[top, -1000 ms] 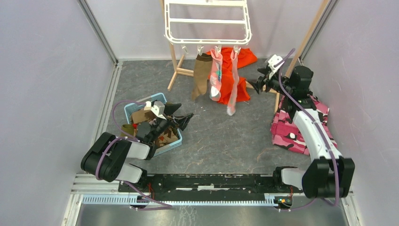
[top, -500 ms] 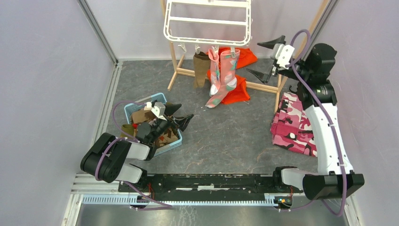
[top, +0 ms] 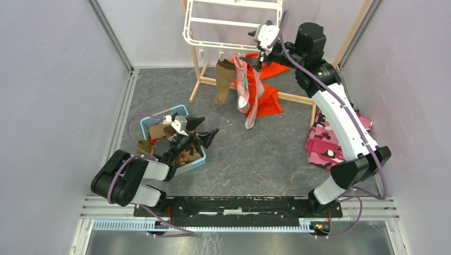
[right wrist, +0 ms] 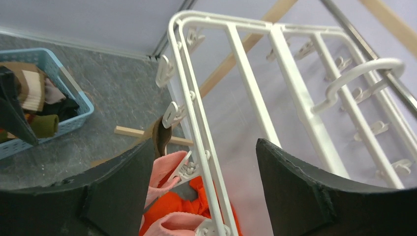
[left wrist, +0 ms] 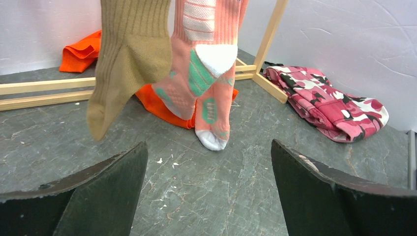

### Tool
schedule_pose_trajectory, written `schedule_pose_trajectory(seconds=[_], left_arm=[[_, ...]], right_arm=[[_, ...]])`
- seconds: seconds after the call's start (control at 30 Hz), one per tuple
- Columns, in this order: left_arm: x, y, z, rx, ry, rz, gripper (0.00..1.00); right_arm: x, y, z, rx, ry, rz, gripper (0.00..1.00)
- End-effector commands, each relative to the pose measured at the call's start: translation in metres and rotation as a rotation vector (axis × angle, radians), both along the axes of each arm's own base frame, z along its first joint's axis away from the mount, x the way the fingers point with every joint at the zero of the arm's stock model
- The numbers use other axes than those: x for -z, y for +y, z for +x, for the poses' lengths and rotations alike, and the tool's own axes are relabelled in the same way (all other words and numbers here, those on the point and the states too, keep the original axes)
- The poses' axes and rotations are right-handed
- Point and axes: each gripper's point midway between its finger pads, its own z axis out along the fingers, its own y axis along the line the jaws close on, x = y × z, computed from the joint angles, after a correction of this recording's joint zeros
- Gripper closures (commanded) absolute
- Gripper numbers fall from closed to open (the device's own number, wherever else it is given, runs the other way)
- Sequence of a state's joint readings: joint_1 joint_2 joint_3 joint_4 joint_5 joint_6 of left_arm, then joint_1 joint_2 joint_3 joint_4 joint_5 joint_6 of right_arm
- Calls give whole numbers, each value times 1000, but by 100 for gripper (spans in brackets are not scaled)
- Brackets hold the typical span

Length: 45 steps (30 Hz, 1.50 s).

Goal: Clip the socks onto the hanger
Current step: Move the hanger to the clothesline.

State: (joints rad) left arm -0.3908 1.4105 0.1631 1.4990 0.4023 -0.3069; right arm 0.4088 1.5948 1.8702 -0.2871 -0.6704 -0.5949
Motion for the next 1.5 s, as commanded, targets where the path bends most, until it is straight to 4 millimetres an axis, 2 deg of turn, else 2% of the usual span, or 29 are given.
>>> schedule_pose_trajectory(seconds=[0.0,0.1,0.2,0.37,0.7,0.9,1.07,1.27,1.47], left_arm=[[-57,4,-13,-5,-267,-59,0],[-57,4,-12,-5,-266,-58,0],[-56,3,-13,-1,-265,-57,0],[-57,3,-13,-1,-268,-57,0],[-57,3,-13,0,-268,-57,0],[-57,3,-13,-1,-268,-56,0],[-57,3,-13,1,-269,-56,0],[-57,2,-13,2,-269,-56,0],[-57,2,-13,3,-270,-54,0]], right_arm=[[11,-5,21,127,-16,-63,25],[14,-6,26,145,-25,-78,31],[13,-5,26,142,-26,-69,33],[13,12,25,129,-33,-66,33],[13,17,47,239,-105,-121,48],[18,22,54,277,-171,-195,52],[16,20,57,306,-214,-227,63],[10,9,48,321,-276,-275,79],[-7,-5,31,325,-349,-305,82]])
